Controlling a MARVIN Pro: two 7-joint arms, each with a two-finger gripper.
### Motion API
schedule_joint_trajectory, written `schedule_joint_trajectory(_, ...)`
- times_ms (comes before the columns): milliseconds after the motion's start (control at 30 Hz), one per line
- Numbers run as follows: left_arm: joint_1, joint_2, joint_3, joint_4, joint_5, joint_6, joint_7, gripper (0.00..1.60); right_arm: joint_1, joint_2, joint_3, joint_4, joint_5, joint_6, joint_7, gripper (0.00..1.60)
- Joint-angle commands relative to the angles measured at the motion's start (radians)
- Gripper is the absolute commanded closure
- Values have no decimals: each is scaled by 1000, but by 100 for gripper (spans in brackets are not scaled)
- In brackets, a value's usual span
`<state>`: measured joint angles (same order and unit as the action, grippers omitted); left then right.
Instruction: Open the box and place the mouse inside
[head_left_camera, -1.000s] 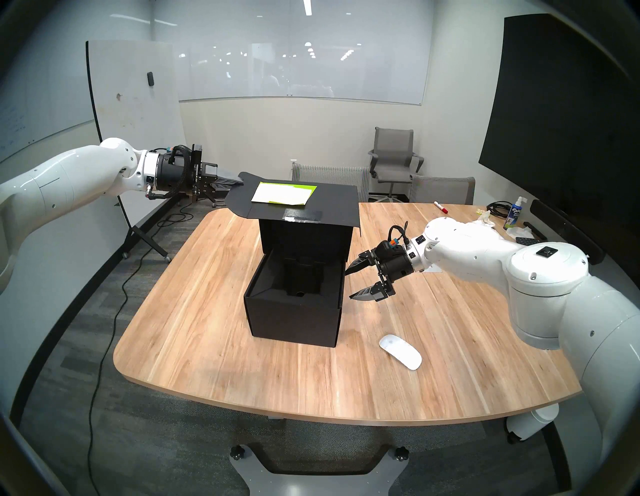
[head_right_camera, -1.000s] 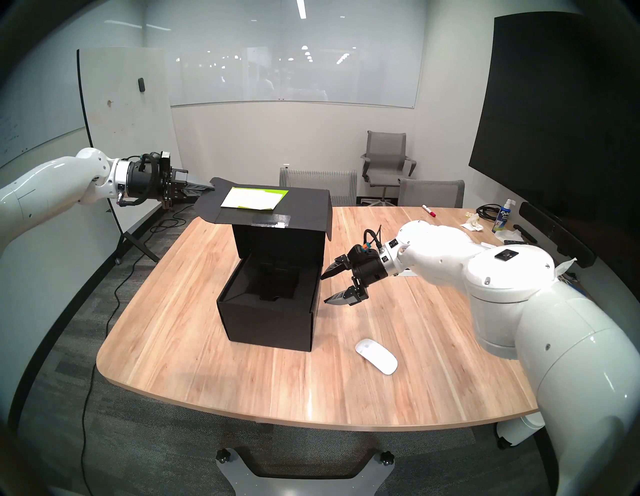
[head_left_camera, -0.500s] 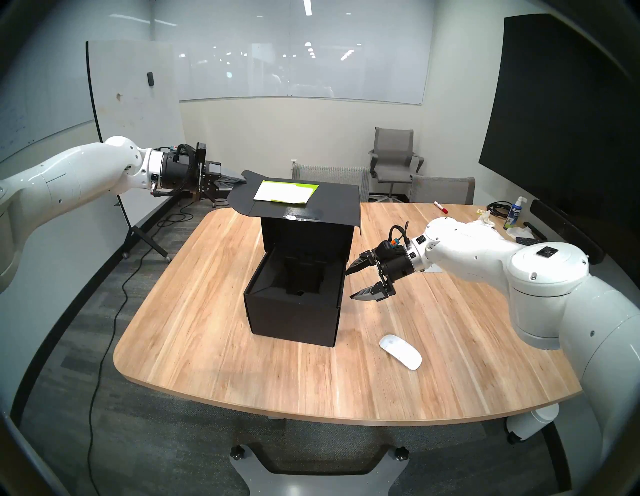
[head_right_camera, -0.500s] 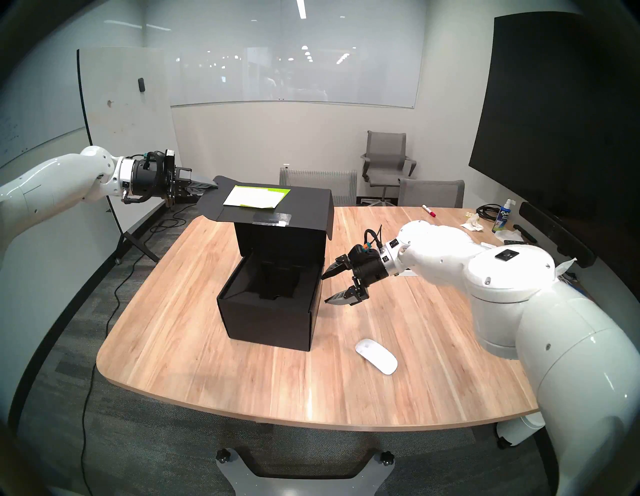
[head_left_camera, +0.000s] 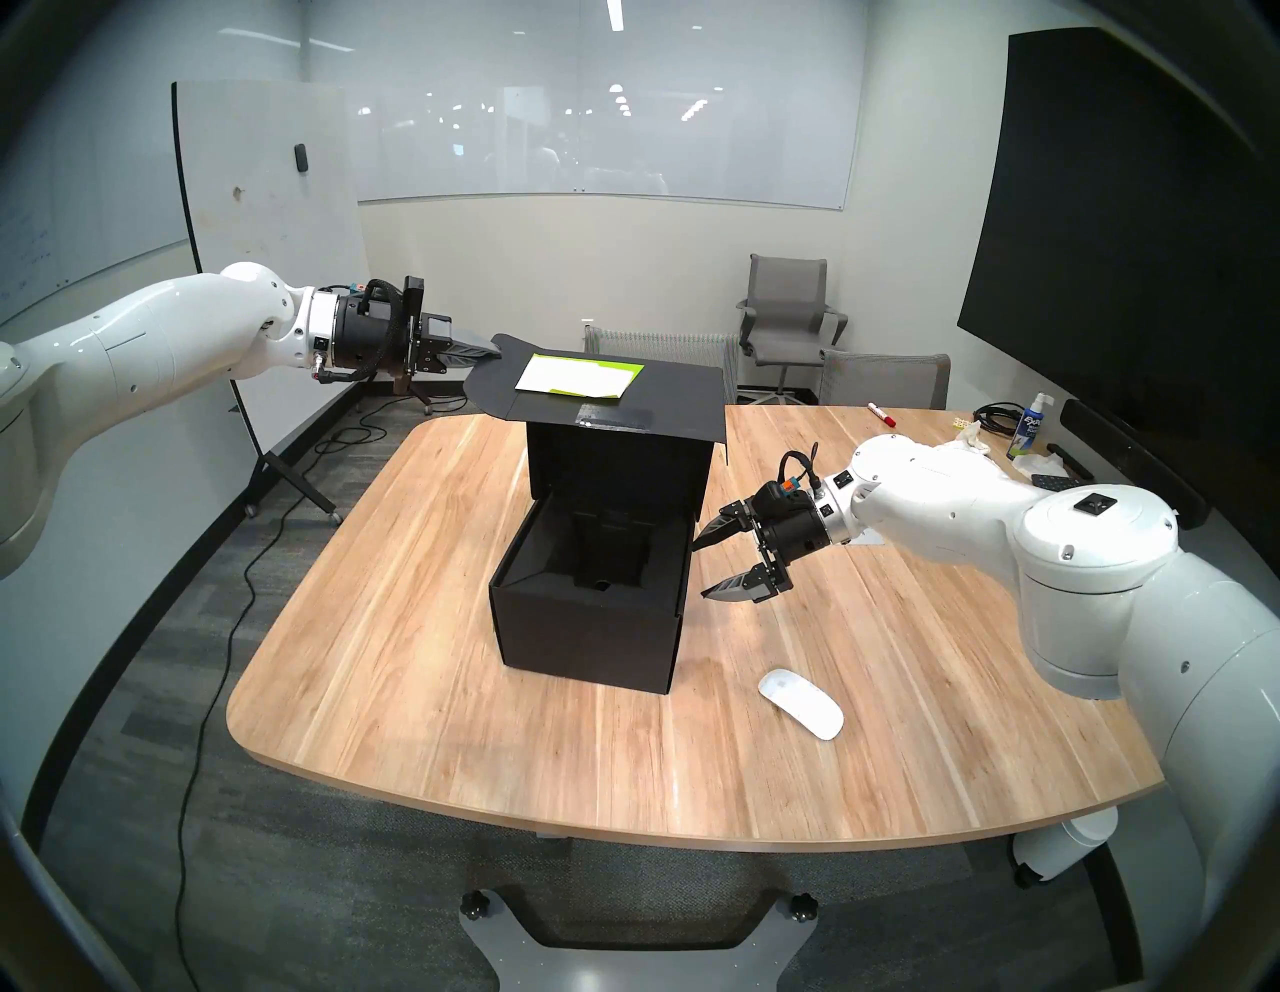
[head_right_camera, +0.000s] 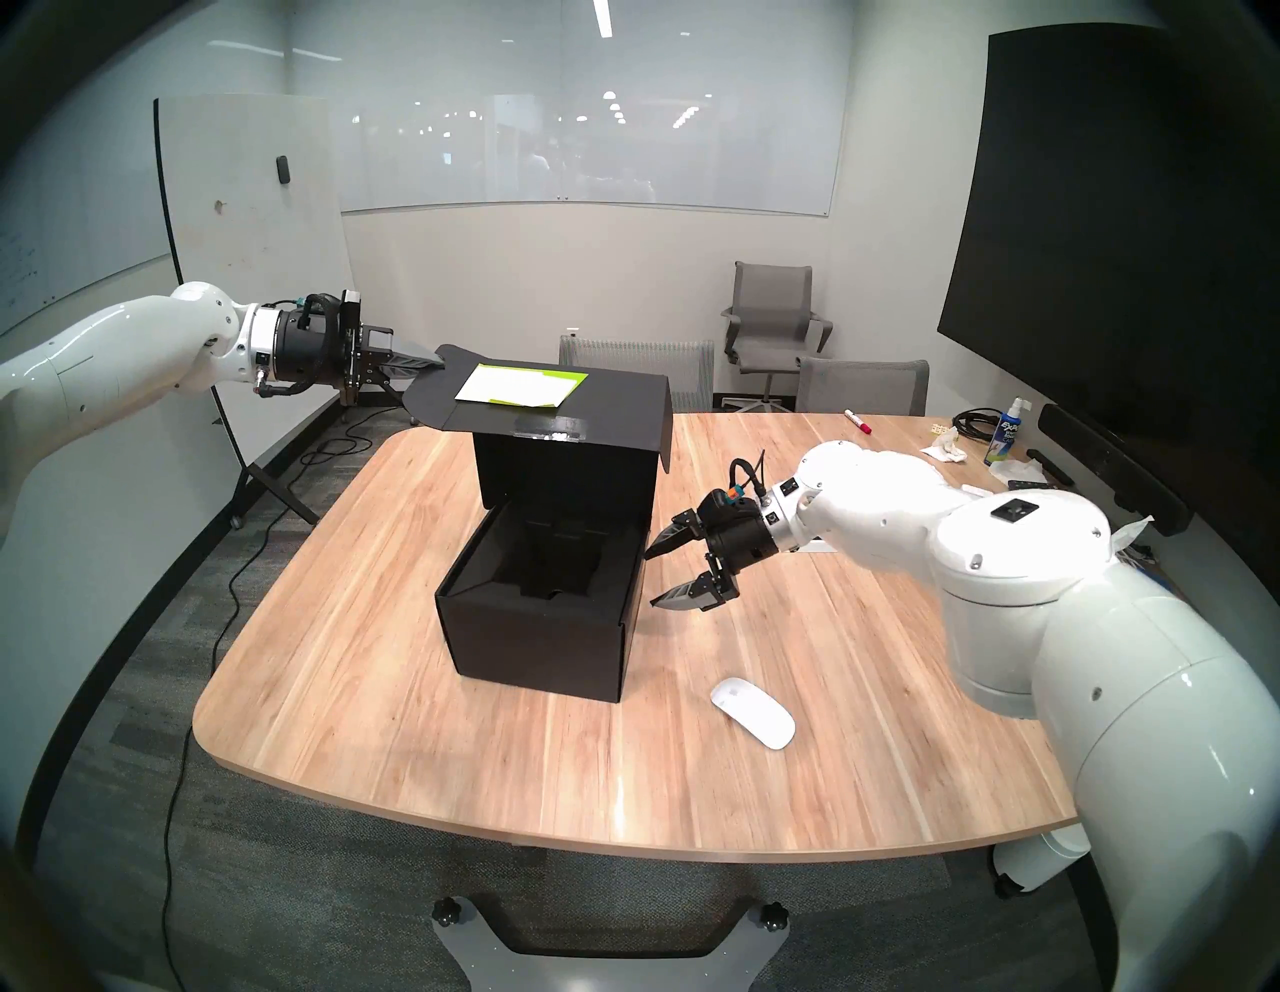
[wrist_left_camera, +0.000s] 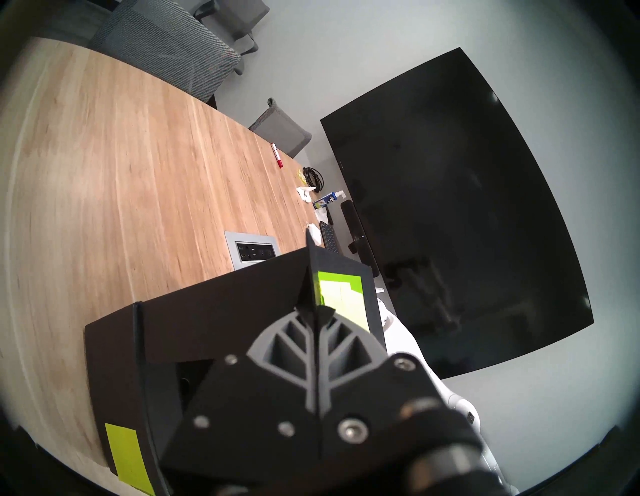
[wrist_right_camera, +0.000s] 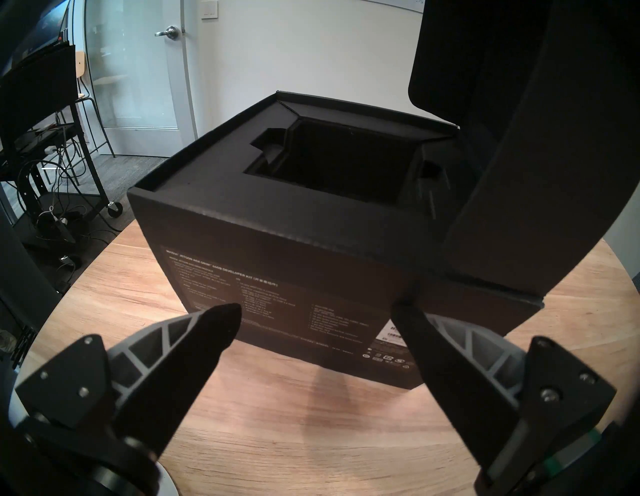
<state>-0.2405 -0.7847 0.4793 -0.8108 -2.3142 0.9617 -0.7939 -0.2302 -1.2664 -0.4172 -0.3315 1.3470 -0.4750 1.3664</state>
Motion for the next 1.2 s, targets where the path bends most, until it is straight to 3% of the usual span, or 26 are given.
schedule_joint_trajectory(0,-20,-67,7,33,-40,-2,35,160,23,-2,6,0,6,3,91,0)
schedule_joint_trajectory(333,-6,-119,24,84,-94,-2,116,160,23,-2,7,0,6,3,91,0)
schedule_joint_trajectory(533,-12,-119,30,94,-128,-2,142,160,23,-2,7,1,6,3,93,0)
schedule_joint_trajectory(567,-13,-118,32,94,-132,-2,144,144,23,-2,7,1,6,3,94,0)
schedule_joint_trajectory(600,-14,-116,34,93,-135,-2,145,113,23,-2,7,1,6,3,94,0)
schedule_joint_trajectory(633,-16,-113,35,91,-139,-2,148,37,23,-2,8,1,6,3,94,0)
schedule_joint_trajectory(667,-18,-110,37,89,-144,-2,150,0,23,-2,8,1,6,3,94,0)
schedule_joint_trajectory(1167,-50,-40,59,61,-199,-2,139,0,21,-1,7,-2,2,2,78,0)
